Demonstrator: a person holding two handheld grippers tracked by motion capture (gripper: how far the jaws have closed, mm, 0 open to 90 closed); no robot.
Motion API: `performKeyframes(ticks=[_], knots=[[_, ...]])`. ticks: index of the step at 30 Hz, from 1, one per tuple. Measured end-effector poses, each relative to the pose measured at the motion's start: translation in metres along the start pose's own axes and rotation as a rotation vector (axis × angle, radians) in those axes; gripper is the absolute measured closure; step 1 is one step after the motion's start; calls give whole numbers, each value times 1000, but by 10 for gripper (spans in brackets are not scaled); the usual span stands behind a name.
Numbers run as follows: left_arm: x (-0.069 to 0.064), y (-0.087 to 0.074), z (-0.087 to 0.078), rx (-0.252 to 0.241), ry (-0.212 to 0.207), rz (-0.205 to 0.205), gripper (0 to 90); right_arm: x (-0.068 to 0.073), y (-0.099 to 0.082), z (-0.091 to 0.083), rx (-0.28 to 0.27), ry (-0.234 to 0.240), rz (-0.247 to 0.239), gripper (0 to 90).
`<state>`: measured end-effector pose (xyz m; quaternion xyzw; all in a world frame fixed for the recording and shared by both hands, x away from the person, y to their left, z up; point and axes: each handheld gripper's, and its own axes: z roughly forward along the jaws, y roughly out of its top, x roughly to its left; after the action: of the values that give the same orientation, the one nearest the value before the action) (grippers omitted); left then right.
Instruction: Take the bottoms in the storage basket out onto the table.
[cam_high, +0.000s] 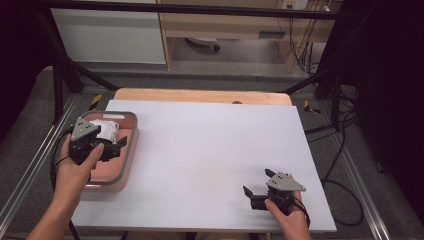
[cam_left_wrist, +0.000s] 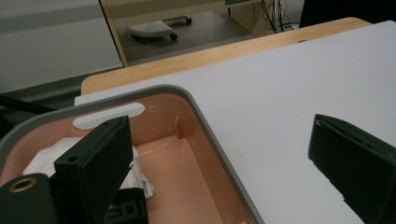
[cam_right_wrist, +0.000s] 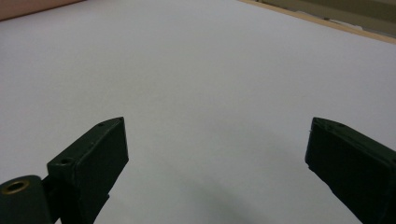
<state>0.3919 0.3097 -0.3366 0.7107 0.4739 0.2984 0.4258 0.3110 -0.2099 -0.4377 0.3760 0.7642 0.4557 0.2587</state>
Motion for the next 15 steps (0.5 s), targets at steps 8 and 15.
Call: performKeyframes(ticks=[8, 15], knots=[[23, 5, 24, 67, 75, 17, 78, 1, 1, 1, -10, 24, -3, 57], [46, 3, 30, 108, 123, -2, 86, 9, 2, 4, -3, 48, -44, 60]])
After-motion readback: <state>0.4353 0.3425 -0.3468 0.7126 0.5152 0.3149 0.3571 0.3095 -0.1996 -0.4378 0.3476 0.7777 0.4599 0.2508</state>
